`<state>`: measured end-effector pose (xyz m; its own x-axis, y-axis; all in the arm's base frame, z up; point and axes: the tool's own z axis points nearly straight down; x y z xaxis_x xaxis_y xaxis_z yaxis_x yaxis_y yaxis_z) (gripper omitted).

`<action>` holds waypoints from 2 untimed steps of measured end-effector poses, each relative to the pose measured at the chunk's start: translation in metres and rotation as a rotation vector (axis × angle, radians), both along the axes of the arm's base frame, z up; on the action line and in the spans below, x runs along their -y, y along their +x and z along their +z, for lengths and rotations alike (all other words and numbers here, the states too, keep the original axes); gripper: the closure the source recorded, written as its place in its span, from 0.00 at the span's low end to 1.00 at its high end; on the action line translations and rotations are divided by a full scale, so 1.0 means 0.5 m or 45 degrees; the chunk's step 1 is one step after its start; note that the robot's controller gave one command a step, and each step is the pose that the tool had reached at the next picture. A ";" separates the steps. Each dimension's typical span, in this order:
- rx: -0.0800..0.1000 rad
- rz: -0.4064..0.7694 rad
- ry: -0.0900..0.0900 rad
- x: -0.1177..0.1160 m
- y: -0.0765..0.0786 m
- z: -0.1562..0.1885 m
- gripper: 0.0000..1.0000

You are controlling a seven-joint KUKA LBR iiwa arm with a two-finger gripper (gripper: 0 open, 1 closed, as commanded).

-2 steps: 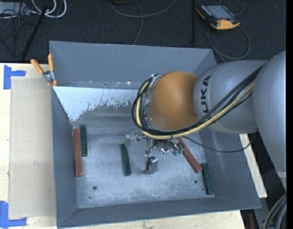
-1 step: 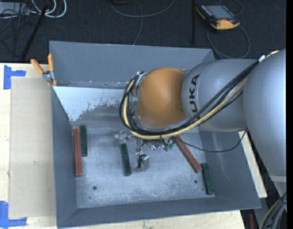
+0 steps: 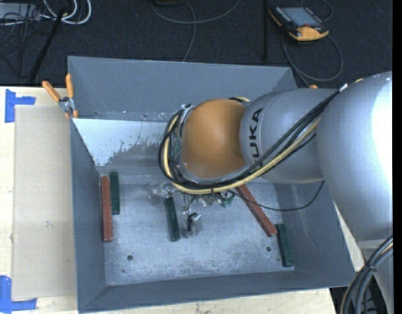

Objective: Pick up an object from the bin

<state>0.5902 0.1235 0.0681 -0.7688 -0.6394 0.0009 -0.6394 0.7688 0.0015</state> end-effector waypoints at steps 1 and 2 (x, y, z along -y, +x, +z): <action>0.001 -0.005 0.001 -0.001 0.000 -0.001 0.00; 0.002 -0.008 0.001 0.000 0.001 0.001 1.00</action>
Offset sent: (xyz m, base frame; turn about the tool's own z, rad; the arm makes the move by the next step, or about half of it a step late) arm 0.0000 0.0000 0.0000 0.0000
